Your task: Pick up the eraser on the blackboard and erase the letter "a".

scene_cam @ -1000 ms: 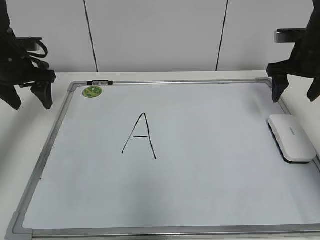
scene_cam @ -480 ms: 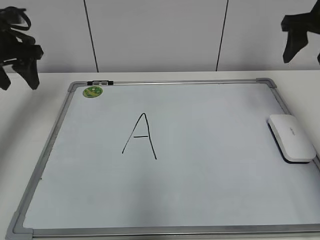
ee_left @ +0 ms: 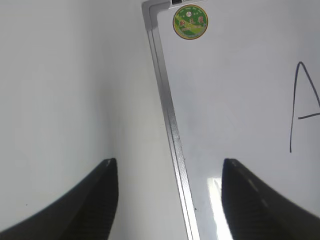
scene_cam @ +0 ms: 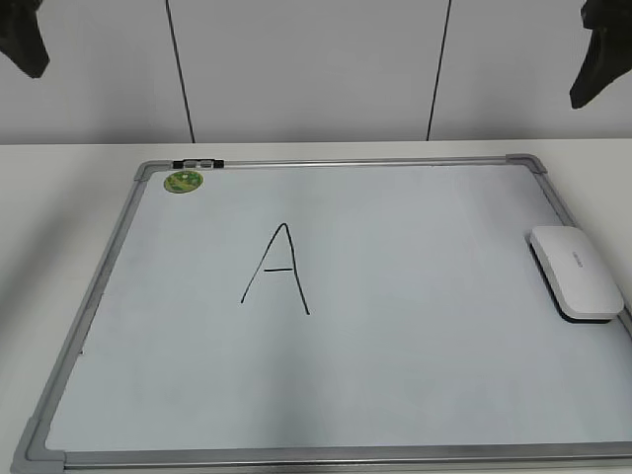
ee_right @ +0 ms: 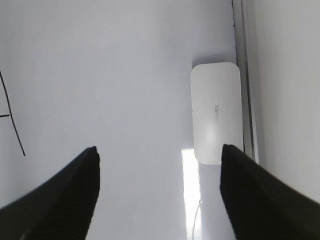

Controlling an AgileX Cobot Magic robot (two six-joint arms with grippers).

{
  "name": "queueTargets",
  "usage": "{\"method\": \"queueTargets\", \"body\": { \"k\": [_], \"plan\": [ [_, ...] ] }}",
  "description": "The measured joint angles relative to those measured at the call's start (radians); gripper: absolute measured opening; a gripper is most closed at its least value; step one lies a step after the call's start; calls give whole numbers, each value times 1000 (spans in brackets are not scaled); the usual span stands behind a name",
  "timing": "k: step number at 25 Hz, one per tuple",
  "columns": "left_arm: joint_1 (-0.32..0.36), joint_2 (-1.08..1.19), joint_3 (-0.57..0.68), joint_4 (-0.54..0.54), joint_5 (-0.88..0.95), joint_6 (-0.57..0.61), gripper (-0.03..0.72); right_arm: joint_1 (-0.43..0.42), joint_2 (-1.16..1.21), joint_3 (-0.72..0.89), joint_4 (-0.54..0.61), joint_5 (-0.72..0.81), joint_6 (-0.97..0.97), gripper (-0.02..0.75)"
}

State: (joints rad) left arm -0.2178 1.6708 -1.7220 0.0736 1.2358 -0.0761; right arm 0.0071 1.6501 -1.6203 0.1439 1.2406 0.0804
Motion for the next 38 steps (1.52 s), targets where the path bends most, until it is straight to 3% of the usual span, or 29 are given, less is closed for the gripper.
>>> {"method": "queueTargets", "body": {
  "k": [4, 12, 24, 29, 32, 38],
  "plan": [
    [-19, -103, 113, 48, 2, -27, 464, 56, -101, 81, -45, 0, 0, 555],
    [-19, -432, 515, 83, -16, -60, 461, 102, -337, 277, -88, 1, 0, 555],
    [-46, -1035, 1005, 83, -80, -89, 445, 104, -985, 906, -52, -129, -2, 555],
    [-62, -1279, 1126, 83, -60, -94, 443, 104, -1248, 1030, -57, -70, -2, 555],
    [-73, -1399, 1165, 90, -64, -97, 443, 104, -1383, 1055, -117, -33, -2, 555],
    [-76, -1498, 1204, 96, -115, -97, 440, 104, -1538, 1098, -187, -27, -4, 555]
  ]
}}
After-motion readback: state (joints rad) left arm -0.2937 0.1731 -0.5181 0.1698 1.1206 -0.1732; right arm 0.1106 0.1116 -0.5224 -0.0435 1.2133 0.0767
